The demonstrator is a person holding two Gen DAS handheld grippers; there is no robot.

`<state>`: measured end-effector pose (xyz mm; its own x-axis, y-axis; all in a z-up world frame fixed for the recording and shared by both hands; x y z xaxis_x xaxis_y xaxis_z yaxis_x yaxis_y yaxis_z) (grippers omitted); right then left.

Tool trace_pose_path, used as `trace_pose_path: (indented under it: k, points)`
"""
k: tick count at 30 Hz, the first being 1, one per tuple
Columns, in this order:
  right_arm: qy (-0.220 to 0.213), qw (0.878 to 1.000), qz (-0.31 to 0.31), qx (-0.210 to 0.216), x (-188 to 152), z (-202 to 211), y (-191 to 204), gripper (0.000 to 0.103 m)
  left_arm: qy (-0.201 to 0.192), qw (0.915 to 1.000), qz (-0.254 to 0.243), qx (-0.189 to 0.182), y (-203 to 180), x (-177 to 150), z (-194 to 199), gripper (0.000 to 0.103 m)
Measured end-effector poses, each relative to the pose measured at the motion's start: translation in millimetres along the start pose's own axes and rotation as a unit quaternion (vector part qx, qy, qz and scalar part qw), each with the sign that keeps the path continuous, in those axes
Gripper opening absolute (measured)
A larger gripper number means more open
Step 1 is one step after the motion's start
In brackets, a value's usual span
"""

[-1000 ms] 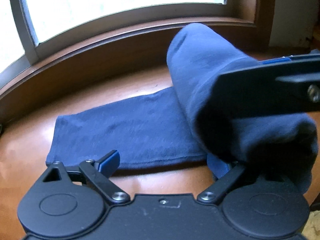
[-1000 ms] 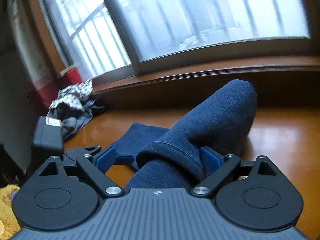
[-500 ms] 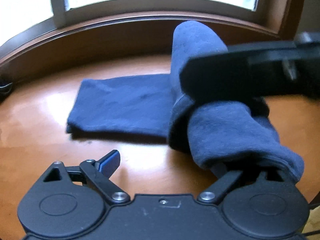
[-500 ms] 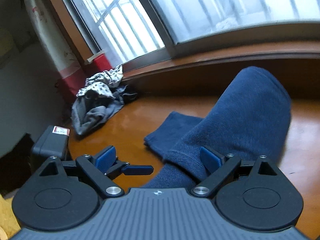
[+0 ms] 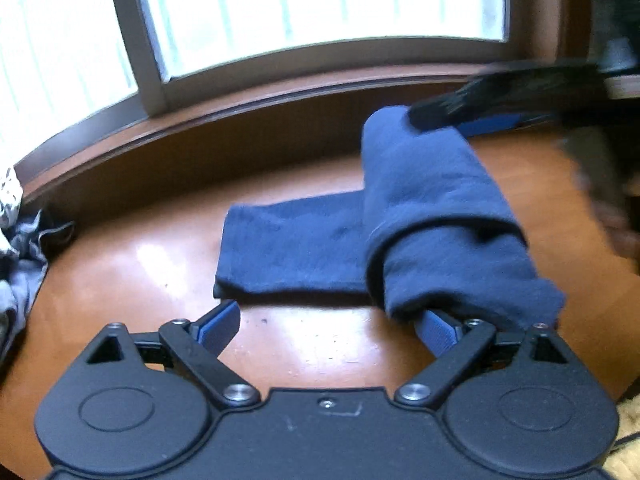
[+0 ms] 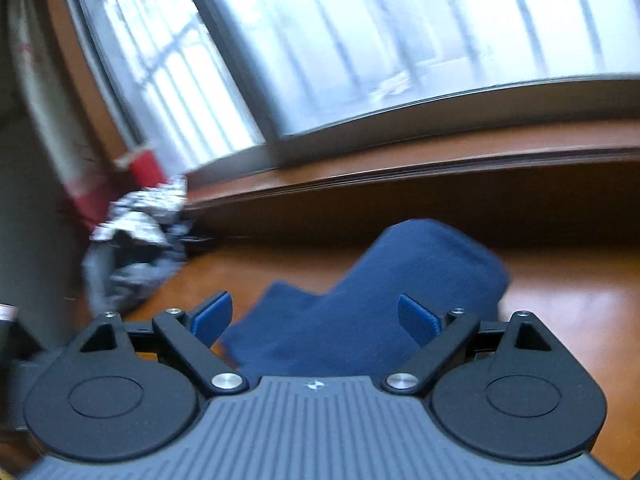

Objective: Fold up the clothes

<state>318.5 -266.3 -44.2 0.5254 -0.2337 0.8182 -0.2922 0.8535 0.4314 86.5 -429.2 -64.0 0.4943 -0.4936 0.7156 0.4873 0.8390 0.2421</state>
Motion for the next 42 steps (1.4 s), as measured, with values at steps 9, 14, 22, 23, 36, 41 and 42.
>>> trace_pose_path:
  k: [9, 14, 22, 23, 36, 41, 42]
  points:
    - [0.087, 0.981, 0.158, -0.071, -34, -82, 12, 0.102, -0.020, 0.9998, 0.006, -0.006, 5, 11, 4, 0.094]
    - [0.070, 0.986, 0.122, -0.085, -22, -67, 9, 0.094, -0.030, 0.9993, 0.003, -0.022, 7, 14, 5, 0.096]
    - [-0.025, 0.991, -0.104, -0.079, -36, 31, -19, 0.097, -0.094, 0.9918, 0.002, -0.086, 21, 38, 29, 0.098]
    - [-0.027, 0.989, -0.118, -0.085, -44, 37, -22, 0.097, -0.101, 0.9898, 0.002, -0.101, 20, 42, 28, 0.099]
    - [-0.049, 0.975, -0.198, -0.088, -70, 52, -44, 0.097, 0.017, 0.9927, 0.060, -0.103, -13, 54, -71, 0.099]
    - [-0.044, 0.969, -0.237, -0.046, -68, 37, -54, 0.097, 0.005, 0.9954, 0.076, -0.058, 3, 62, -57, 0.096]
    - [-0.040, 0.970, -0.237, -0.040, -68, 35, -54, 0.097, -0.003, 0.9954, 0.078, -0.055, 7, 65, -50, 0.096]
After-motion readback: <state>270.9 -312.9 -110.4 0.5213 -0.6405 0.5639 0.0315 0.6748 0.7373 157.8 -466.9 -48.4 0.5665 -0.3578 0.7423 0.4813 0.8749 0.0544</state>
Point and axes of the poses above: each gripper's, at about its wrist camera, not at the fingertips, and z roughly against the way its jaws point, y to its left, x to its top, the point moved 10 cm from there along -z, roughly the way its jaws point, and after that the axes turned 9 degrees about x, right-handed, at the moved point
